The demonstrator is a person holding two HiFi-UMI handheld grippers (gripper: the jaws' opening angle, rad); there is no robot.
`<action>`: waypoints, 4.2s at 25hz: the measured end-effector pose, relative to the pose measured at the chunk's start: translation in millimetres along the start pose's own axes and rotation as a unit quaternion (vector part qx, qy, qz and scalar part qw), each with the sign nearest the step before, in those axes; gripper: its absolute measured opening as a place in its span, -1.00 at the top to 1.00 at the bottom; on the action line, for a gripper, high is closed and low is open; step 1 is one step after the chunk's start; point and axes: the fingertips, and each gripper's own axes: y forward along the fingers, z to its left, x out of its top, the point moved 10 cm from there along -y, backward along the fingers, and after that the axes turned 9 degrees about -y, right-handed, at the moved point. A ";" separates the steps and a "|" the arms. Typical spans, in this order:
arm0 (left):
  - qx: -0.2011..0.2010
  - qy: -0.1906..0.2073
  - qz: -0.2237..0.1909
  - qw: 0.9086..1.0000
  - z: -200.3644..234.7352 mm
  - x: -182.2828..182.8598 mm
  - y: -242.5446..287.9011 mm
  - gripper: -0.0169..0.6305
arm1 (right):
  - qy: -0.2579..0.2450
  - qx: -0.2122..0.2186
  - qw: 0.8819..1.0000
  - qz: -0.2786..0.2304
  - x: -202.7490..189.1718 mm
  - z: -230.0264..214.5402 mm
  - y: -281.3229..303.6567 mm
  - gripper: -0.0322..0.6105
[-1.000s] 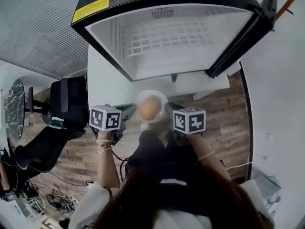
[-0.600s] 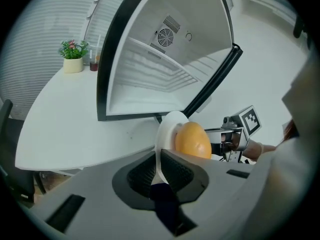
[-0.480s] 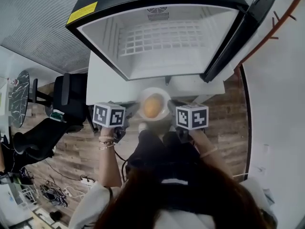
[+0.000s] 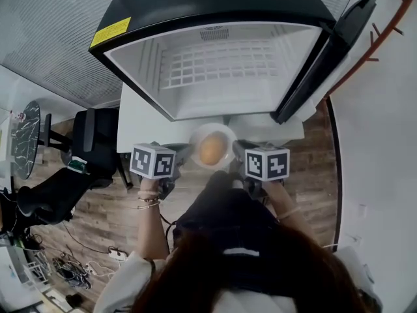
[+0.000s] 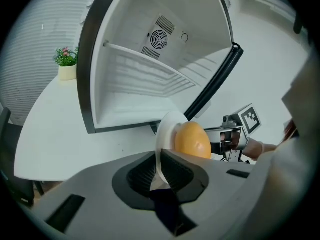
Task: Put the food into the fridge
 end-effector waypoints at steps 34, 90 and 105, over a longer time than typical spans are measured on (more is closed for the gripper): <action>0.009 0.052 -0.114 0.992 -30.5 125.8 -29.0 0.83 | -0.043 -0.025 0.994 -0.100 141.9 -7.0 -25.4 0.77; 0.086 0.104 -0.252 0.958 -32.3 204.4 -6.3 0.73 | -0.063 -0.080 0.983 -0.153 228.6 -28.0 0.3 0.76; 0.160 0.163 -0.209 0.951 -38.3 211.6 9.1 0.73 | -0.068 -0.119 0.987 -0.085 234.1 -27.6 11.6 0.73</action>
